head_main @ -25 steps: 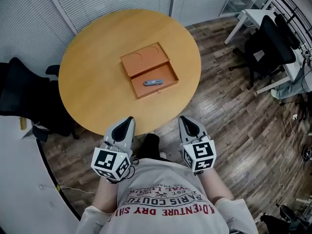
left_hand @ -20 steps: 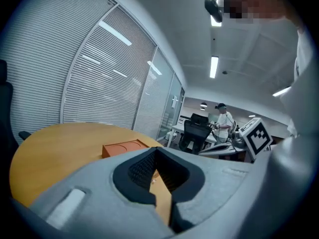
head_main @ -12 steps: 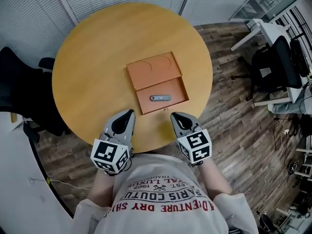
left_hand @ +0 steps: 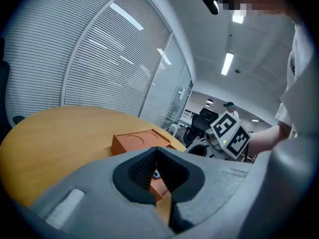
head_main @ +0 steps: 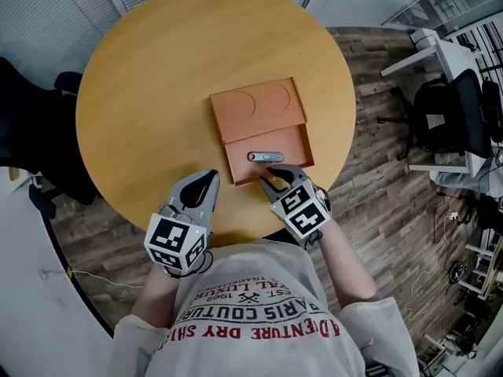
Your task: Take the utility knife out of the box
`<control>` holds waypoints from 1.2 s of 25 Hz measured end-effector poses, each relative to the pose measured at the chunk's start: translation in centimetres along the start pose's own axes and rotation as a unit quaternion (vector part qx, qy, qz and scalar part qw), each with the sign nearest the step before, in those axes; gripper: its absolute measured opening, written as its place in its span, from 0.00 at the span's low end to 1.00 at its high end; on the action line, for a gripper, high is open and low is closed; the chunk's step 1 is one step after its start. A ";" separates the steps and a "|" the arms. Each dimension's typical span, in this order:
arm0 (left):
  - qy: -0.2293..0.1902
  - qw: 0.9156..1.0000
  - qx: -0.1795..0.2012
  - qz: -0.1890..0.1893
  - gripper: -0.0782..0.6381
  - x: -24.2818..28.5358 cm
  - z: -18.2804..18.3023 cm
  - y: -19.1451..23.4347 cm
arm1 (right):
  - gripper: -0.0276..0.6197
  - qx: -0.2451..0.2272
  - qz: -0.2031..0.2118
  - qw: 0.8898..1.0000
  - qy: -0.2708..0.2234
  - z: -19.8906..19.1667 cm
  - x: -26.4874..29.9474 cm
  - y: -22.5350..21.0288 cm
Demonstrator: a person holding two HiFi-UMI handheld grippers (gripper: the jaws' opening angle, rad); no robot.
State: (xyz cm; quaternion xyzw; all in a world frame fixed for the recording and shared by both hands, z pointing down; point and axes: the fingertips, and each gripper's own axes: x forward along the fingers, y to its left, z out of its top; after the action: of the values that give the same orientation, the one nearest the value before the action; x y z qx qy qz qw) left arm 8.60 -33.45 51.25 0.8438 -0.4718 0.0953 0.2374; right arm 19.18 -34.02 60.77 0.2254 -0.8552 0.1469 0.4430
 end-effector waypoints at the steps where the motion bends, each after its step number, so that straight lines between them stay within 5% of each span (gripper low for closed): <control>1: 0.002 1.000 -0.005 0.003 0.10 0.1 -0.3 0.1 | 0.21 -0.018 0.003 1.000 0.015 -0.1 0.5 -0.4; 10: 0.012 0.997 -0.039 0.059 0.10 0.2 -2.0 1.9 | 0.27 -0.092 0.033 0.988 0.116 -1.8 5.0 -3.4; 21: 0.002 0.988 -0.064 0.142 0.10 -0.3 -2.8 3.4 | 0.30 -0.159 0.037 0.971 0.177 -3.9 8.1 -5.9; 30: 0.003 0.981 -0.086 0.175 0.10 -1.0 -4.1 3.5 | 0.28 -0.148 0.049 0.971 0.179 -4.1 8.8 -5.7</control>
State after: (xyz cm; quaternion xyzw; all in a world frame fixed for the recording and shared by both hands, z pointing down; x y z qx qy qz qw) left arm 5.36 -32.21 55.47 0.7243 -0.6179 0.0976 0.2901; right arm 20.53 -39.31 70.63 0.0855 -0.7841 0.0779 0.6098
